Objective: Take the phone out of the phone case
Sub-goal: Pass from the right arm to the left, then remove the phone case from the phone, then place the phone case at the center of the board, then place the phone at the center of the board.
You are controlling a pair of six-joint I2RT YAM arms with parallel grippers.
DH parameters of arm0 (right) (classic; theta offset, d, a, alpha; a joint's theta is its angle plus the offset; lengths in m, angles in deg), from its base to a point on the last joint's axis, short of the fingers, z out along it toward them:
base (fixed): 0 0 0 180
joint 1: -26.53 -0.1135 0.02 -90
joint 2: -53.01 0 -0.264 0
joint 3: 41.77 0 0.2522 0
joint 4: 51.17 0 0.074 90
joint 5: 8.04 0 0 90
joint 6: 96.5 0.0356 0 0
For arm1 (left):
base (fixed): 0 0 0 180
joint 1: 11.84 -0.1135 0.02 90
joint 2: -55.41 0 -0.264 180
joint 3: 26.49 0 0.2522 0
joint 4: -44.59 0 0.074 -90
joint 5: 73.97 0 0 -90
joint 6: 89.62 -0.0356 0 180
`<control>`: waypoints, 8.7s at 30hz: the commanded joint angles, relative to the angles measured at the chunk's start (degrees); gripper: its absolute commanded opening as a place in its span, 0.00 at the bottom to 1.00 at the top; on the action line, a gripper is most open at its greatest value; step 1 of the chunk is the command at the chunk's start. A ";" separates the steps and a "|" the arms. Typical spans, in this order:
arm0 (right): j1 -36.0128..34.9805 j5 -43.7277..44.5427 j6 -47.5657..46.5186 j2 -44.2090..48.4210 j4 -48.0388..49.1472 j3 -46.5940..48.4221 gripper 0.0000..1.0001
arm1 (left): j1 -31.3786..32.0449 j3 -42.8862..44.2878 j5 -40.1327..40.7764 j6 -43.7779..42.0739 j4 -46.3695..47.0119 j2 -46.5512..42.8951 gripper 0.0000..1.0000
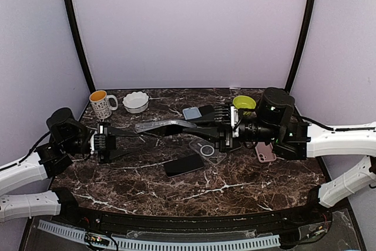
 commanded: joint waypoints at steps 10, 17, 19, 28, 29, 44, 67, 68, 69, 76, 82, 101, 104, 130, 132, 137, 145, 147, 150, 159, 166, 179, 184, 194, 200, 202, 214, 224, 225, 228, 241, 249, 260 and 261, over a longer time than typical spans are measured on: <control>-1.28 -0.83 -0.90 -0.04 2.68 2.88 0.00 | 0.03 -0.80 3.49 -0.70 1.62 -1.64 0.38; -2.38 -2.69 0.86 -1.06 5.45 3.65 0.00 | 0.04 -0.13 2.57 -1.61 -0.17 -0.07 0.39; -2.64 -3.65 0.99 -1.49 5.35 3.94 0.00 | -0.01 -0.18 2.95 -1.27 0.54 0.17 0.40; -3.91 -4.37 -2.31 -4.74 1.65 5.57 0.00 | 0.07 -0.76 3.80 1.39 5.21 0.87 0.30; -3.98 -4.31 -2.60 -4.96 1.45 5.67 0.00 | 0.07 -0.86 4.21 1.47 5.99 0.78 0.25; -4.15 -3.13 -5.69 -3.97 -5.78 4.59 0.21 | 0.05 -3.03 9.82 -7.60 6.23 -3.14 0.00; -4.89 11.70 17.50 1.33 -26.04 10.33 0.99 | 0.29 -5.60 18.14 -26.68 1.55 -3.90 0.00; -4.89 11.14 19.38 1.18 -27.91 11.24 0.99 | 0.32 -5.64 18.29 -27.50 1.57 -3.43 0.00; -4.94 11.25 21.34 0.96 -29.30 12.16 0.99 | 0.33 -5.59 18.58 -27.87 1.46 -2.91 0.00; -4.82 20.23 39.97 -8.78 -48.58 30.45 0.99 | 0.98 -6.14 20.68 -38.55 1.60 -0.99 0.00; -4.89 19.15 39.94 -27.62 -75.89 54.22 0.98 | 2.70 -7.07 23.01 -45.63 0.47 -0.13 0.00; -4.76 13.77 35.73 -40.54 -82.80 64.37 0.99 | 8.67 -7.76 29.51 -51.78 -2.89 -0.31 0.00; -4.76 14.13 35.62 -41.60 -81.44 64.92 0.99 | 8.73 -7.77 29.77 -51.77 -3.02 -0.24 0.00; -2.96 7.54 34.67 -46.48 -76.10 66.36 0.87 | 9.30 -8.04 30.10 -51.32 -3.16 -1.28 0.00; -2.81 7.18 34.67 -46.49 -76.29 66.28 0.84 | 9.30 -8.11 30.22 -51.37 -3.15 -1.28 0.00; -2.87 7.95 35.05 -46.07 -76.32 66.51 0.82 | 9.38 -8.15 30.43 -51.17 -3.07 -1.12 0.00; -2.55 9.14 36.09 -44.34 -76.04 67.45 0.75 | 9.31 -8.16 31.61 -51.10 -2.89 -1.08 0.00; -2.32 9.72 36.75 -43.69 -75.72 67.45 0.75 | 9.32 -8.18 31.84 -51.01 -2.75 -1.07 0.00; -1.83 11.24 37.59 -42.48 -75.19 67.72 0.73 | 9.33 -8.14 32.06 -50.73 -2.78 -0.81 0.00; 1.43 19.17 39.84 -37.57 -74.61 66.10 0.72 | 9.30 -7.99 33.95 -49.11 -3.40 0.47 0.00; 6.53 25.90 42.59 -30.67 -71.91 55.74 0.71 | 7.40 -7.58 36.50 -46.46 -4.27 2.37 0.00; 11.87 44.63 60.17 -14.31 -68.97 16.58 0.74 | 0.53 0.23 38.89 -20.47 -6.27 8.60 0.00; 13.16 47.87 64.89 -10.13 -65.55 5.16 0.75 | 0.47 4.06 41.27 -5.54 -5.99 10.79 0.00; 15.32 46.72 63.55 -13.00 -56.99 -1.93 0.88 | 0.49 23.87 48.74 30.06 -24.32 23.88 0.00; 15.98 46.07 61.62 -12.77 -55.28 -1.49 0.99 | 0.43 25.69 42.77 51.30 -28.49 26.48 0.00; 16.09 46.37 60.67 -12.32 -55.81 -0.29 0.99 | 0.35 25.01 40.93 55.16 -26.96 26.76 0.00; 16.29 52.23 58.82 -3.12 -51.53 1.16 0.99 | -2.50 22.88 31.57 80.59 -11.87 40.71 0.00; 16.29 51.86 59.59 2.61 -48.18 -2.84 0.99 | -2.31 19.41 30.99 93.81 4.98 52.25 0.00; 16.27 51.86 59.50 2.94 -48.08 -3.02 0.99 | -2.26 19.26 30.34 94.65 5.88 53.28 0.00; 16.29 52.18 59.33 3.26 -47.66 -3.31 0.98 | -2.11 19.66 29.23 95.83 8.49 55.70 0.00; 16.28 52.01 58.23 2.62 -46.13 -3.27 0.99 | 1.24 23.58 32.22 97.28 11.28 63.60 0.01; 16.29 52.29 57.71 2.94 -46.59 -2.65 0.99 | 2.47 25.43 33.93 97.11 12.46 66.68 0.20; 16.29 53.28 56.07 4.71 -47.86 -2.91 0.99 | 3.37 24.34 38.01 91.44 9.40 64.50 0.49; 16.29 53.40 55.57 4.97 -47.62 -3.03 0.98 | 3.58 24.41 39.48 89.71 7.06 63.31 0.55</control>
